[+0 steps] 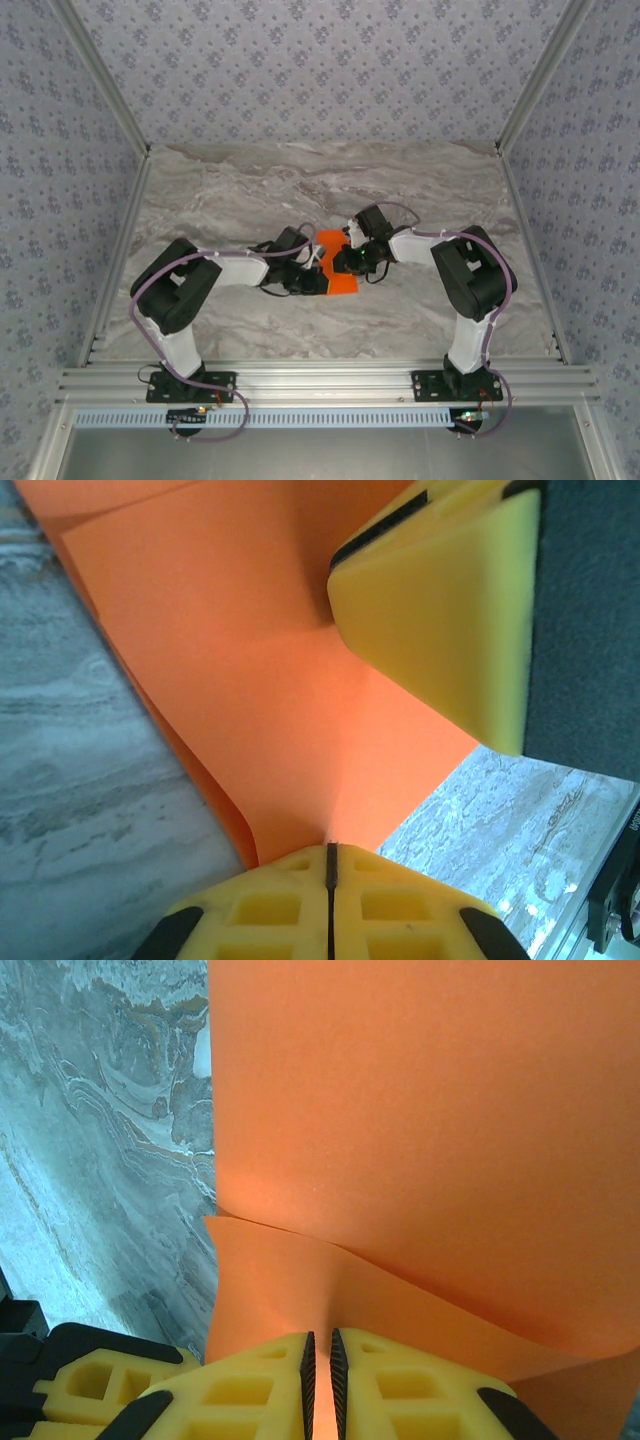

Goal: Fold a paper plane with a square sheet of paper (fold left side to right side)
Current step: Fold the triangle a second time at the center of the table.

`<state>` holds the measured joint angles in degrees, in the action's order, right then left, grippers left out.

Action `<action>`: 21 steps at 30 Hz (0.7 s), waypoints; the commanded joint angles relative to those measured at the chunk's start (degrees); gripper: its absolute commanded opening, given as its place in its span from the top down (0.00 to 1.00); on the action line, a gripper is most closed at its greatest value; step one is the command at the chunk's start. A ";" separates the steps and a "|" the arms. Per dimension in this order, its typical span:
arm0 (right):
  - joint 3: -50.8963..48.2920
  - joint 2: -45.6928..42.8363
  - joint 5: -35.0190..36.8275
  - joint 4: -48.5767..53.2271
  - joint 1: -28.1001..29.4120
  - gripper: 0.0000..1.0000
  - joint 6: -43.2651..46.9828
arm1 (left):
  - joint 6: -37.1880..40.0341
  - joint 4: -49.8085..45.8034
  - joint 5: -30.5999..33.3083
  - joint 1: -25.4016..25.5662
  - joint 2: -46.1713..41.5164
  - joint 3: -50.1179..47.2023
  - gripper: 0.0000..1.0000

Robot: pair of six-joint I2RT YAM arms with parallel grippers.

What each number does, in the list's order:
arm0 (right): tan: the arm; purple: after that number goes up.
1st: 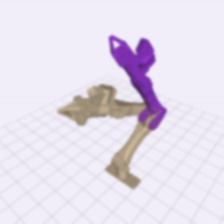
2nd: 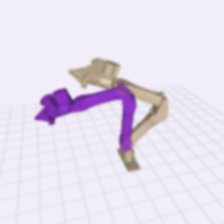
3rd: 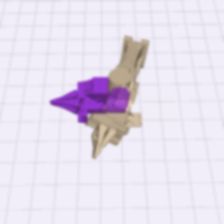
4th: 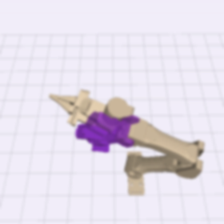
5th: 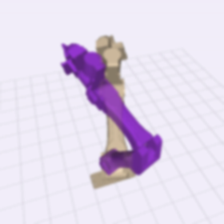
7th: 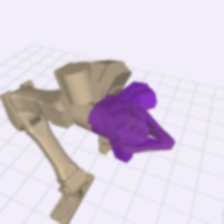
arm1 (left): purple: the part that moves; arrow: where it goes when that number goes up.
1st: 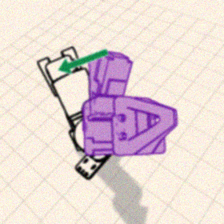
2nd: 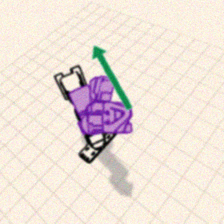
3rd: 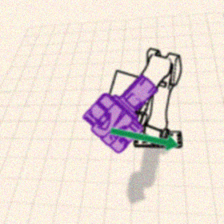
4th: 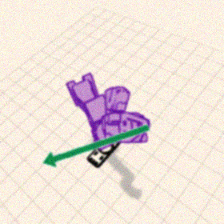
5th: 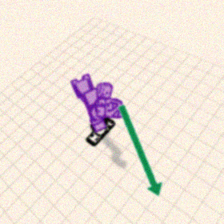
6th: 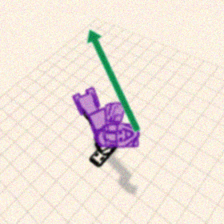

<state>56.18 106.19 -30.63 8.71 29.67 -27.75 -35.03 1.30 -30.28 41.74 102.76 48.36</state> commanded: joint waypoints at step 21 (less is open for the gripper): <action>0.41 1.74 2.86 5.15 0.61 0.85 1.05 | -0.45 -4.59 0.66 1.20 -5.48 1.78 0.93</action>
<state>56.49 106.19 -30.79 9.72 30.04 -27.55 -35.66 -3.36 -29.12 42.87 95.59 47.11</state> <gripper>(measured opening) 0.152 0.071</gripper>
